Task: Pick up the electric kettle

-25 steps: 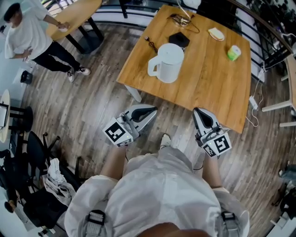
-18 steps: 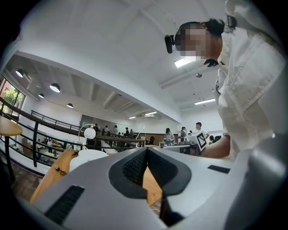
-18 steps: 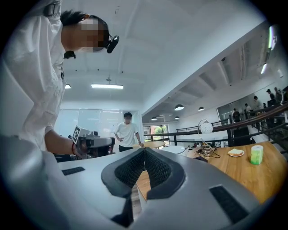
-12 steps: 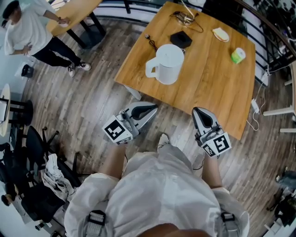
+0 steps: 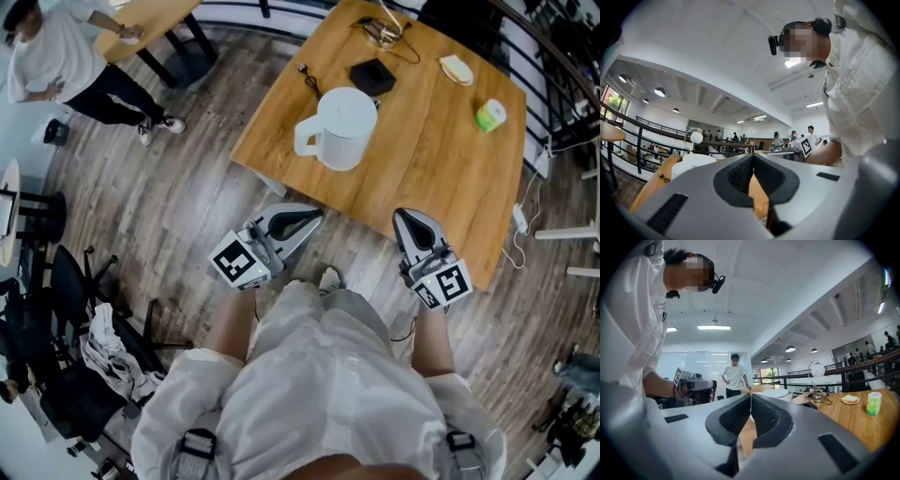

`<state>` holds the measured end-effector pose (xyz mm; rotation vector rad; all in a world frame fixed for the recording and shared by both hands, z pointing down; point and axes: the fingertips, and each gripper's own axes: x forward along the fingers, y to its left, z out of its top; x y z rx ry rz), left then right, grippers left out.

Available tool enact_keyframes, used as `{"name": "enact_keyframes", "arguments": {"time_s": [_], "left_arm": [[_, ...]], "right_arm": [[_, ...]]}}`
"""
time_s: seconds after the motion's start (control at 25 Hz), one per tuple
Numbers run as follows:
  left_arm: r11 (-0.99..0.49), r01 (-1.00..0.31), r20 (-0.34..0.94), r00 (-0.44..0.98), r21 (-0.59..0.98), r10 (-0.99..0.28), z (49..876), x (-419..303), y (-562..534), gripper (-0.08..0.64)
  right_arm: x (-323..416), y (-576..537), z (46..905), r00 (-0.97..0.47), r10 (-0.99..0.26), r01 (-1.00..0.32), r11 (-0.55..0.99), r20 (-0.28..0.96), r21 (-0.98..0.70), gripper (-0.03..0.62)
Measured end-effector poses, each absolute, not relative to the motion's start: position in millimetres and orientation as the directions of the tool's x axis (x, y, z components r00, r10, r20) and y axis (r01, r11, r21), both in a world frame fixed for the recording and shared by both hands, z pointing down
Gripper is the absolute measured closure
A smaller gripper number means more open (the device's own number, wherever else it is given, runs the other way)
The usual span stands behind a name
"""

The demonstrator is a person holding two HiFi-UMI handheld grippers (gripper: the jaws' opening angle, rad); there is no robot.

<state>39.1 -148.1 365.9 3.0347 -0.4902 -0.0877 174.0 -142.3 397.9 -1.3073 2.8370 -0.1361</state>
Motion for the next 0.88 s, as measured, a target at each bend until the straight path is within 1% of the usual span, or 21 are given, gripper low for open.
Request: {"name": "enact_keyframes", "arguments": {"time_s": [0.24,0.56,0.88], "left_arm": [[-0.946,-0.315,-0.019,0.948,0.077,-0.318,382.2,34.2,-162.4,0.552],[-0.946,-0.309,0.001,0.951,0.102,-0.310,409.3,28.2,-187.5,0.552],[-0.951,-0.290,-0.003,0.956,0.104,-0.292,430.9,32.3,-208.8,0.552]], "right_arm": [[172.8,-157.6,408.2,-0.663,-0.748,-0.748,0.659,0.033,-0.083,0.580],[165.6,-179.3,435.3,-0.666,-0.741,-0.745,0.660,0.081,-0.094,0.578],[160.4,-206.0,457.2,-0.664,-0.743,-0.747,0.655,0.085,-0.111,0.578]]}}
